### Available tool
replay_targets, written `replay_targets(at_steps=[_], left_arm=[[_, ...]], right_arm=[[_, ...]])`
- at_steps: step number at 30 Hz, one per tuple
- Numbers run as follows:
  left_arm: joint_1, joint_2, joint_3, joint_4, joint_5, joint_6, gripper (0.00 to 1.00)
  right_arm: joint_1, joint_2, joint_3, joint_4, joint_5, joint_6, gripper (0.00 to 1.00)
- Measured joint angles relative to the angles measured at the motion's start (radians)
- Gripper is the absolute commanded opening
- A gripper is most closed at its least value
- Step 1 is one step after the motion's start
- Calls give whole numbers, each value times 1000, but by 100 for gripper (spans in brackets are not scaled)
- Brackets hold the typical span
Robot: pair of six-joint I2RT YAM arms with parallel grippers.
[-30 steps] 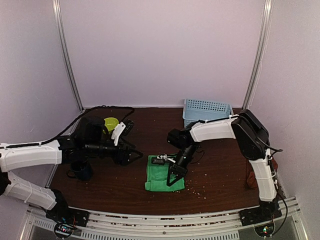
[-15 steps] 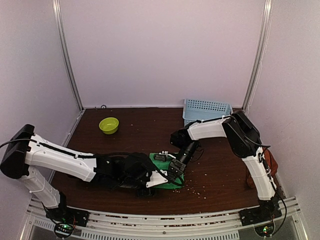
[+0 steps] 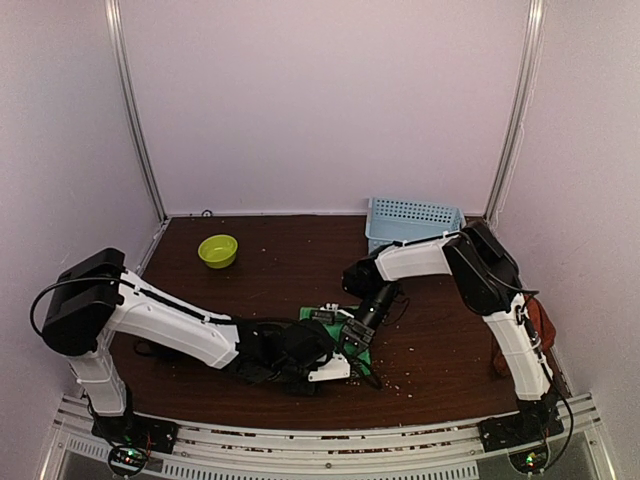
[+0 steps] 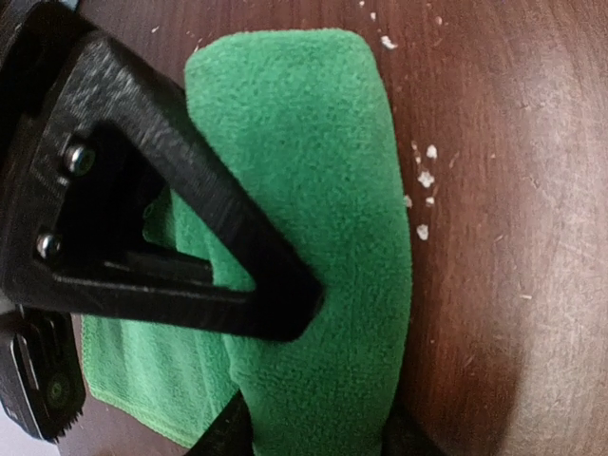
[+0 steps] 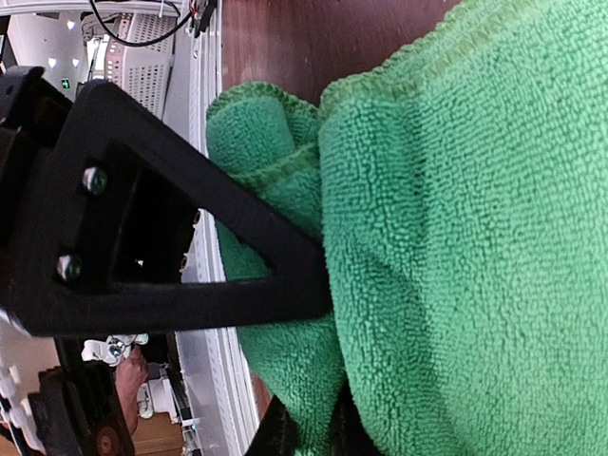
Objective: Roll the towels
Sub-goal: Roll the towel at the center of the board.
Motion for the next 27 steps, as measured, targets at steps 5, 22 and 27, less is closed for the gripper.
replay_targets(at_steps=[5, 22, 27], left_arm=[[-1, 44, 49, -12, -3, 8, 16], [124, 151, 298, -285, 570, -230, 14], [266, 235, 339, -284, 911, -331, 13]], right_arm=[[-6, -2, 21, -81, 10, -60, 17], [-275, -807, -127, 267, 377, 169, 32], [-261, -1114, -344, 360, 397, 132, 28]])
